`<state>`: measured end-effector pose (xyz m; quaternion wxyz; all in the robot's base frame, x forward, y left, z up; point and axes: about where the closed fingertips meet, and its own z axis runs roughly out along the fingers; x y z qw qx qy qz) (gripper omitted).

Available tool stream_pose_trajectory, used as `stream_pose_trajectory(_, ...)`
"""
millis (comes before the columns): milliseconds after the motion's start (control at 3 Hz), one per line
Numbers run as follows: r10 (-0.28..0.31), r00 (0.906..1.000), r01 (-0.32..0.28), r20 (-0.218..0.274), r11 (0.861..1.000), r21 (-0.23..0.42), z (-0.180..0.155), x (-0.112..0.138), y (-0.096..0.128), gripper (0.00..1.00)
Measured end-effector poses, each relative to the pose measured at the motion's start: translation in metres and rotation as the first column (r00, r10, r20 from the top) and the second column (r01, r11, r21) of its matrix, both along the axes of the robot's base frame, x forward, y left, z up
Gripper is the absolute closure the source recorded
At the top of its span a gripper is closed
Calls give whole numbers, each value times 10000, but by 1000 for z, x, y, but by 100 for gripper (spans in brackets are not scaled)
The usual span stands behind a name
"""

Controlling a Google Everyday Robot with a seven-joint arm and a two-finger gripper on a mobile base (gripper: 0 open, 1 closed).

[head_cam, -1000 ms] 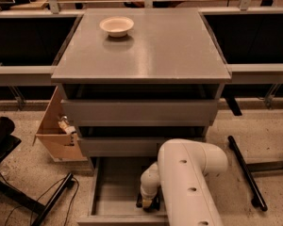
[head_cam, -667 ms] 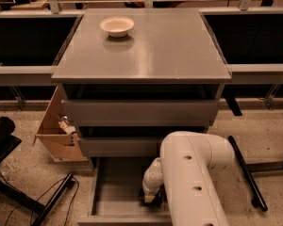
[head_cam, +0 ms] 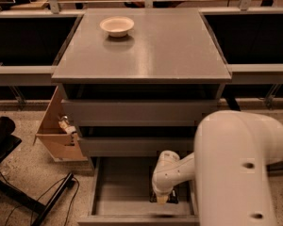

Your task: Pick rxbar chocolate from bottom drawer and place on counter

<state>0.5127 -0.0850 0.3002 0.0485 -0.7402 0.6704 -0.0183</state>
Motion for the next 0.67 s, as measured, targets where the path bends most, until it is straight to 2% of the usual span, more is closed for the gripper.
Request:
stream_pose_trajectory(333,-3,9997,-8,-254,9991,-415,65,-40,-26,100)
stream_pose_trajectory(667,-30,9998,14,-217,9976,-698,139,-56,-51,100)
